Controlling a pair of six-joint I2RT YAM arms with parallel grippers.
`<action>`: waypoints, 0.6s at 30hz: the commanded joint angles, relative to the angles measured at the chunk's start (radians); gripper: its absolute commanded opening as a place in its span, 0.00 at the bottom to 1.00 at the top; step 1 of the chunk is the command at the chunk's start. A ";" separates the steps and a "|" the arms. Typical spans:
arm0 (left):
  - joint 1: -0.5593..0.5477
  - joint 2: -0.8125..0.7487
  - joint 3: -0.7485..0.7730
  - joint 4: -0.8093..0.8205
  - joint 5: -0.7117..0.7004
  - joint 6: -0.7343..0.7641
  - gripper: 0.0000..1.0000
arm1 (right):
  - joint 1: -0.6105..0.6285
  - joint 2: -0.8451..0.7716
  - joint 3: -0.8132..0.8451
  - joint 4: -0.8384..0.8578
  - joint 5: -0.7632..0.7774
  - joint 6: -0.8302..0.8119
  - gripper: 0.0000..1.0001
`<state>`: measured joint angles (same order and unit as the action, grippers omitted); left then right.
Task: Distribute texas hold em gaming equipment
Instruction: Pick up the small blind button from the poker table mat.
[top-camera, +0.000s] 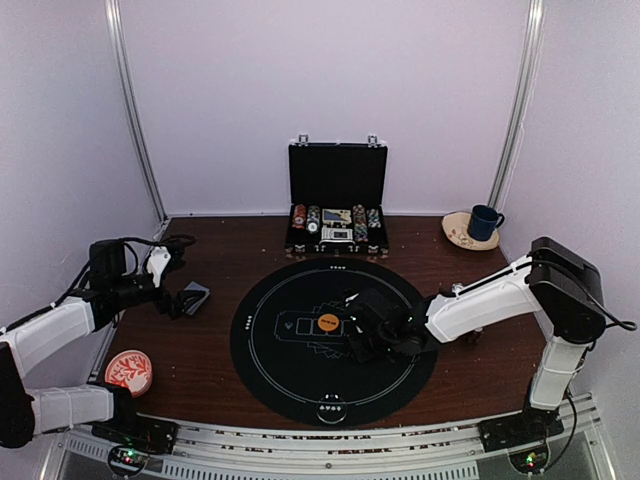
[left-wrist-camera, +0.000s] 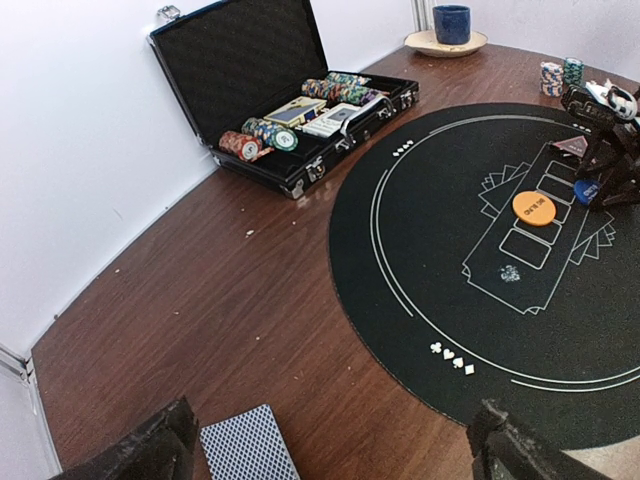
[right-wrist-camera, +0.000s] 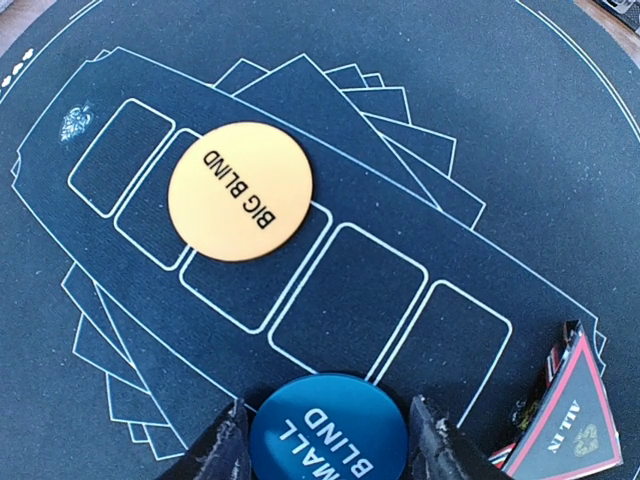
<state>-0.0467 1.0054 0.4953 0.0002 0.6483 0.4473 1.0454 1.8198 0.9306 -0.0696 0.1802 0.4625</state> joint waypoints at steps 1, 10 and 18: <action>-0.002 -0.005 -0.012 0.048 -0.002 0.013 0.98 | 0.043 0.051 -0.016 -0.027 -0.118 0.026 0.51; -0.003 -0.002 -0.013 0.049 -0.004 0.014 0.98 | 0.057 0.045 0.011 -0.047 -0.082 0.019 0.50; -0.004 0.000 -0.012 0.049 -0.005 0.013 0.98 | 0.057 0.059 0.086 -0.071 -0.090 -0.016 0.50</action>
<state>-0.0467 1.0058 0.4953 0.0002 0.6472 0.4473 1.0767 1.8362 0.9676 -0.0959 0.1806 0.4667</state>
